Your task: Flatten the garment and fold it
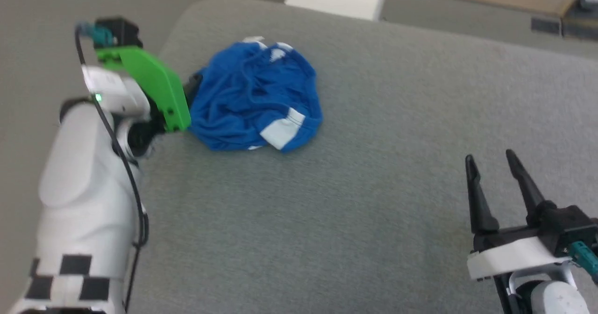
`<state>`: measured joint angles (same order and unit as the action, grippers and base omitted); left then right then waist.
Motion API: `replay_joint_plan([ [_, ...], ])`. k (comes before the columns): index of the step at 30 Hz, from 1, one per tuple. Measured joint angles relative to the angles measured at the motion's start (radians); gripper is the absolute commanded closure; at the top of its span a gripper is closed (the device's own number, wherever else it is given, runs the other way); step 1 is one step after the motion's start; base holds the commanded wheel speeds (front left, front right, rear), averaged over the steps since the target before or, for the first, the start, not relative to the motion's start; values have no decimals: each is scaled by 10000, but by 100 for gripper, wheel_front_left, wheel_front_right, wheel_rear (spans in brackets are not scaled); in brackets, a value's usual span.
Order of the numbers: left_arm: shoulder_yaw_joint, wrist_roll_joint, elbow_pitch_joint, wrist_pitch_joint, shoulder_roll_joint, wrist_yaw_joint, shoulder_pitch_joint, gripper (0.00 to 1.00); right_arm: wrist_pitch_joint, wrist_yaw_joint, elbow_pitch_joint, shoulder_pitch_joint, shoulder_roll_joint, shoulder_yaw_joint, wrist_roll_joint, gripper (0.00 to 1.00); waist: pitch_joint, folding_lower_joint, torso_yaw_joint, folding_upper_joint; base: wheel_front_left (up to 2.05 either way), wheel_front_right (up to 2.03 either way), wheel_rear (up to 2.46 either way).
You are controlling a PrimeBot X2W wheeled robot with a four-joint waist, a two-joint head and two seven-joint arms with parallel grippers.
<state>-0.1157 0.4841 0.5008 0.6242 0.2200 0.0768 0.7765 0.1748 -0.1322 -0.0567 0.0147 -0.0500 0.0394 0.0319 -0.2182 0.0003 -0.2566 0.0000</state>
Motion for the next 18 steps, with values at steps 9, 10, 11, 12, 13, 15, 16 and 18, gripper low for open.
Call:
replay_joint_plan([
  [9,-462,-12,370,780,-192,-161,500,0,-31,0,-50,129,0,240,-54,0,-1348,-1,842,0,0,0,0],
  [10,-556,-46,529,765,-222,-161,472,0,-29,0,-50,174,2,240,-52,0,-1483,-1,927,0,0,0,0],
  [11,-660,-115,677,708,-228,-159,439,0,-27,0,-50,228,2,251,-52,0,-1581,-1,993,0,0,0,0],
  [12,-834,-257,842,692,-226,-159,386,0,-25,0,-50,286,2,257,-50,0,-1691,0,1075,0,0,0,0],
  [13,-911,-309,1028,683,-244,-163,322,0,-23,0,-50,333,2,270,-50,0,-1789,-1,1155,0,0,0,0],
  [15,-963,-314,1244,631,-274,-163,258,0,-15,0,-33,364,0,295,-50,0,-1926,-1,1284,0,0,0,0],
  [16,-951,-313,1319,591,-272,-163,261,0,-15,0,-2,377,0,299,-50,0,-1977,-2,1350,0,0,0,0],
  [18,-970,-307,1423,405,-272,-153,240,47,-13,0,86,383,0,307,-50,0,-1997,-2,1441,0,0,0,0],
])
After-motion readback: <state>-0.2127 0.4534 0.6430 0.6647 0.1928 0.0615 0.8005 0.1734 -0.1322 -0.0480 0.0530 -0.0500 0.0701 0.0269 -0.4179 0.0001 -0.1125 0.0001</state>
